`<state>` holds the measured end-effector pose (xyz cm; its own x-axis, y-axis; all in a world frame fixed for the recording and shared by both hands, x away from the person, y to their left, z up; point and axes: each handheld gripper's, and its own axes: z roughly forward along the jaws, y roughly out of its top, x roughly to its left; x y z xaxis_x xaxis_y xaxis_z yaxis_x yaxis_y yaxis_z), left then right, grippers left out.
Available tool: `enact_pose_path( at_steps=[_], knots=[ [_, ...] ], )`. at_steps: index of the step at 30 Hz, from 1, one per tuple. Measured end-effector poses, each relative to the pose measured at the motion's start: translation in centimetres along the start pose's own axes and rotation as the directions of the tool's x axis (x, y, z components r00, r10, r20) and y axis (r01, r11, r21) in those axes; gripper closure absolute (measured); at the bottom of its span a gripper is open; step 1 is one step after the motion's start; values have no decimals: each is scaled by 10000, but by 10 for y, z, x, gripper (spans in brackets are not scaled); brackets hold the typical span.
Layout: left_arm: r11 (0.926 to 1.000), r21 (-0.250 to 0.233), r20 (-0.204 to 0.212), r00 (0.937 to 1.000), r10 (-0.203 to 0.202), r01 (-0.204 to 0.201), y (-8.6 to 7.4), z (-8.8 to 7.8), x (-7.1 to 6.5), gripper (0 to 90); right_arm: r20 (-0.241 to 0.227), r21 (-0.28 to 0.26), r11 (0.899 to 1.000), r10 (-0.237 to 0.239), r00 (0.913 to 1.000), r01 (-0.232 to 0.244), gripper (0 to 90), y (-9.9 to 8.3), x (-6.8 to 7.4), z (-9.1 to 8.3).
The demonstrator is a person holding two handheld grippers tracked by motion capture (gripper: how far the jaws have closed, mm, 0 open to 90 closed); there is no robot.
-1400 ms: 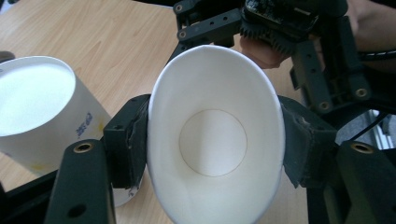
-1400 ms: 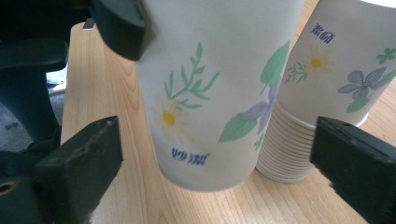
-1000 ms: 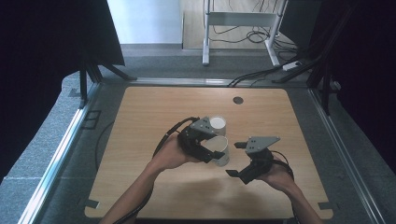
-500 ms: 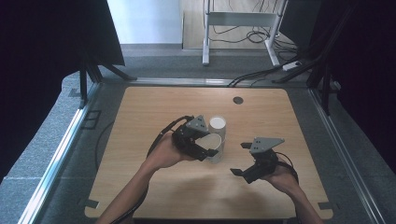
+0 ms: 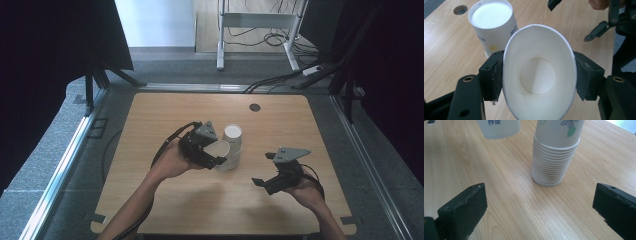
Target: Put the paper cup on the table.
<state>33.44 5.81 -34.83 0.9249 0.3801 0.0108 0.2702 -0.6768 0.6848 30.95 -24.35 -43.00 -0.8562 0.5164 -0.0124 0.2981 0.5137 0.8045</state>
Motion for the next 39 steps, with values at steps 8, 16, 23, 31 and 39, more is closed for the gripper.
enact_pose_path(
  at_steps=[8,16,23,31,39],
  knots=[
    [9997,227,-313,9995,0,7,-2,-6,5,329,67,-63,9998,186,9998,-185,0,-6,-1,-2],
    [9994,319,-582,9982,-109,128,-4,-11,9,328,283,-59,9998,215,9994,-213,3,-15,-1,-3],
    [9979,516,-973,9947,-341,392,-10,-16,17,328,391,-243,9987,453,9982,-444,2,-22,-3,-5],
    [9939,798,-1572,9855,-632,765,-20,-19,28,325,587,-294,9982,533,9968,-517,2,-27,-3,-6],
    [9868,1010,-2087,9725,-1037,1269,-29,-19,40,319,630,-238,9969,770,9950,-756,7,-32,-5,-5]
  ],
)
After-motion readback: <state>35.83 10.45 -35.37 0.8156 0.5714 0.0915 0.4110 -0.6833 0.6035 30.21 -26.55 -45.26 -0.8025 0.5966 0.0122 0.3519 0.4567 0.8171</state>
